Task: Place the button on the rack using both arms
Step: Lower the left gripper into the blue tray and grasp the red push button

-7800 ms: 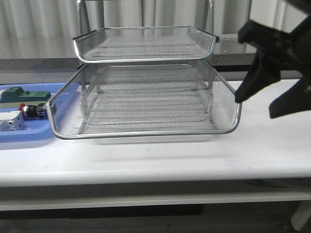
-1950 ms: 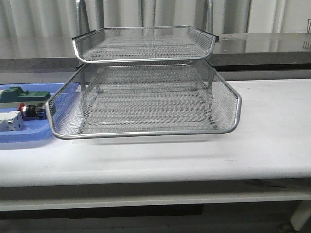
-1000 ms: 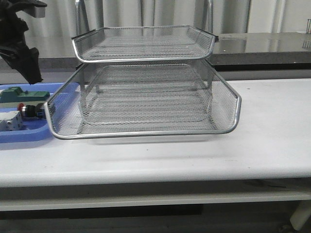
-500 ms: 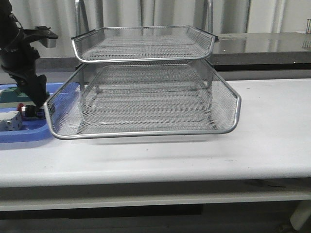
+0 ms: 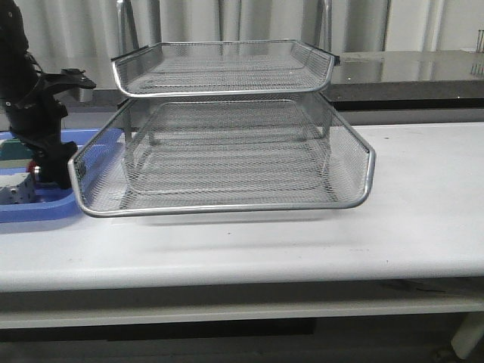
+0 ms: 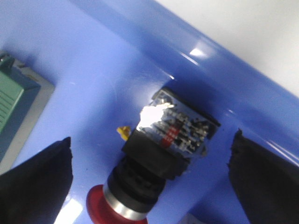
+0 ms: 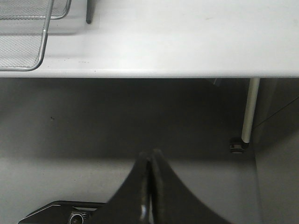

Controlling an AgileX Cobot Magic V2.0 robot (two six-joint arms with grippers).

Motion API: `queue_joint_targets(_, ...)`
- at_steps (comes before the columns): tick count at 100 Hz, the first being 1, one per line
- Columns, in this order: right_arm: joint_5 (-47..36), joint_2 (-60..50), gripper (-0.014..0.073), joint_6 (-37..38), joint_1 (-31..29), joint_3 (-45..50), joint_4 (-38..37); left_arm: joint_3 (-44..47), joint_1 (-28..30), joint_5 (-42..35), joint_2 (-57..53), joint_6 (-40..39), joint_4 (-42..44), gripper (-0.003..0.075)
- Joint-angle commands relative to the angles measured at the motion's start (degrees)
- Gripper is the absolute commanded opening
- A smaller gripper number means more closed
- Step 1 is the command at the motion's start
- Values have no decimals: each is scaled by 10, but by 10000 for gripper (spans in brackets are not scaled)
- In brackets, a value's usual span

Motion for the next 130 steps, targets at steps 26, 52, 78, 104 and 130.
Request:
queue_joint_targets(26, -17, 5, -68, -1, -4, -17, -10, -19, -3, -23, -39, 1, -8, 638)
queue_joint_targets(52, -17, 5, -68, -1, -4, -17, -10, -19, -3, -23, -38, 2, -8, 638)
queue_joint_targets(78, -17, 5, -68, -1, -4, -17, -10, -19, -3, -23, -24, 2, -8, 639)
queue_joint_targets(104, -17, 5, -68, -1, -4, -17, -10, -19, -3, -25, -24, 3, -8, 616)
queue_joint_targets(130, -17, 5, -68, -1, -4, -17, -10, -19, -3, -23, -24, 3, -8, 274)
